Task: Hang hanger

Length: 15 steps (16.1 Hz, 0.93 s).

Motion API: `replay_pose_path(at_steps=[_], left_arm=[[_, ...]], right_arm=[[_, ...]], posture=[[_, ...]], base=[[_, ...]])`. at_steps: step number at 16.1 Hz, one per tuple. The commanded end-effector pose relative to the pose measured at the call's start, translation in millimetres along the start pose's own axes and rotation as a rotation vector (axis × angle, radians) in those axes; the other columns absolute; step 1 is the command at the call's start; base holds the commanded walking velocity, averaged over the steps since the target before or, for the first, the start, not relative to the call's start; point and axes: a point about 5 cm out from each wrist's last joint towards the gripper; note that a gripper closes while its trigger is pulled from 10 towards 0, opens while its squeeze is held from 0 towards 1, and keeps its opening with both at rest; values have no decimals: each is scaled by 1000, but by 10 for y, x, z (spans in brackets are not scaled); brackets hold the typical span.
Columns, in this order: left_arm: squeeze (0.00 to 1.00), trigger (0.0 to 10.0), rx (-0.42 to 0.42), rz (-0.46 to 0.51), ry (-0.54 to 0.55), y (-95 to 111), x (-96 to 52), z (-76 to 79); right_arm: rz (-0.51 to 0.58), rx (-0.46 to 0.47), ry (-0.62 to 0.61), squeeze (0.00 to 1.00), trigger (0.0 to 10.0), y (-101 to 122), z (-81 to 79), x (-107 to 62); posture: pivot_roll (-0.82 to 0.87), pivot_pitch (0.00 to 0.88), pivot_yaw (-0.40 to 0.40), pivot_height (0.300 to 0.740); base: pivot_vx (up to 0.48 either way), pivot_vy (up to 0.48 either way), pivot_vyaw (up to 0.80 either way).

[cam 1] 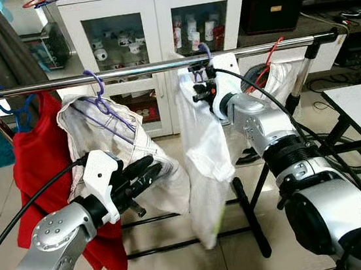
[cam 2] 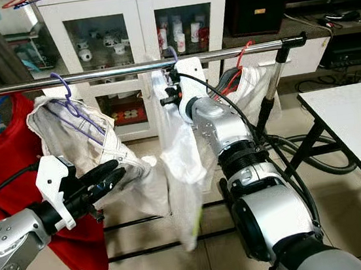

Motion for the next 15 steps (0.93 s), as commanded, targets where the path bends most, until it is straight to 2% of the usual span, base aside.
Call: replay_pose_path(at_steps=[1,7,11,12,14,15], left_arm=[[0,10000,6,2,-14,31,-15,27],[0,10000,9,-41,-39,20,-32,26],[0,10000,-6,-58,-22,-8,-73,27],[0,10000,-7,-45,-9,0,-71,22],[0,10000,16,-20,41,27,-68,-17],[0,10000,26,-27,66,25,-49,-44]], right_arm=[[47,2,-12,0,10000,139,32,20],[-81,-20,-21,0,10000,199,-67,141],[-171,-50,51,0,10000,-26,-137,129],[-172,-36,64,1000,10000,-62,-128,121],[-80,16,112,1000,10000,-71,-32,81],[45,23,161,1000,10000,-16,48,13]], posture=[[79,0,41,740],[91,0,53,740],[97,0,44,740],[97,0,44,740],[83,0,56,740],[74,0,66,740]], base=[[0,0,0],[0,0,0],[0,0,0],[0,0,0],[0,0,0],[0,0,0]])
Point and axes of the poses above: a point about 5 cm out from each wrist's last joint towards the gripper, its own x axis pointing out of the wrist towards the gripper, its own y axis along the axis of the wrist's last joint, z = x × y, and after that the axes turned 14 degrees about -x, right-handed
